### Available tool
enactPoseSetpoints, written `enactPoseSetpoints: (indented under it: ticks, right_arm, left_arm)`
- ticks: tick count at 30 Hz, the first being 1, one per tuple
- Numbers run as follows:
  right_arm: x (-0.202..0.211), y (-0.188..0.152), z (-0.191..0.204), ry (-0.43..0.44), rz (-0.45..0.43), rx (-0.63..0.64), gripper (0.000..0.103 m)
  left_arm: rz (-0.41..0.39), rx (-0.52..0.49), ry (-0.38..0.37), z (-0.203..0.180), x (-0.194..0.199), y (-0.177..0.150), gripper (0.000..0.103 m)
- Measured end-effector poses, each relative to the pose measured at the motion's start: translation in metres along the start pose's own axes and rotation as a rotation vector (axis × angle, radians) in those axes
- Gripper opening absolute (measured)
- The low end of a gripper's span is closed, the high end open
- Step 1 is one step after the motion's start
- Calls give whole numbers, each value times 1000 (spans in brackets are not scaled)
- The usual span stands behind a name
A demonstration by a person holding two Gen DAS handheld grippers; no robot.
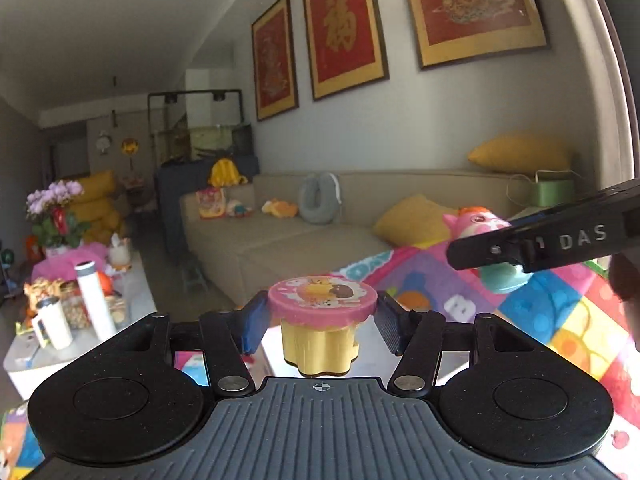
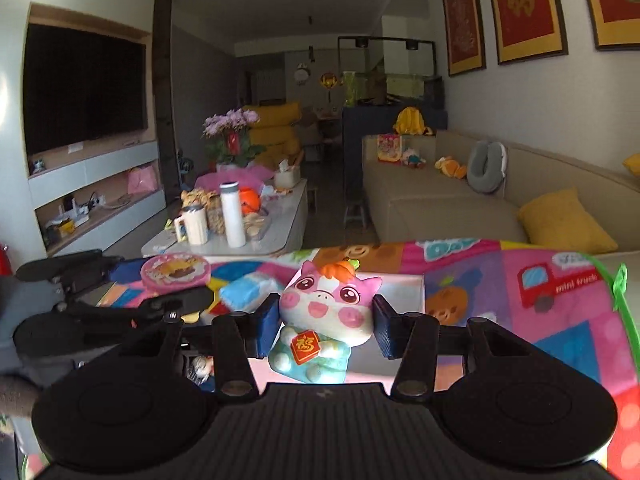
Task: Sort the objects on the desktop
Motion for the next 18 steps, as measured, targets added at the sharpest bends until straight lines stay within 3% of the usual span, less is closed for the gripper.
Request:
enactPoseSetpoints:
  ticks: [3,6,9,13,18]
  right_arm:
    - [-43,20,-21,-81,2,-31,55]
    - [-54,10,-30,-105,23,-39,56]
    - [-53,-21,-33,-127,44,-18,66]
    - [-56,-66,-20,-142,121,48,66]
    - [-51,-110,22,-71,195,145,66]
  left_arm:
    - [64,57,19,17,-46,8,87]
    - [79,134,47,40,-36,-7,97]
    - [121,122,93,52,-13,-41,97]
    - [205,120,149,62,24,-95,99]
    - [279,188,212,76,60,-145,100]
Point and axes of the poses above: each gripper's, at about its wrist camera, not at the fingertips, and x roughly against the way its jaws point, z to its left, y to its top, the point moved 6 cm from there along -x, roughly the way its jaws point
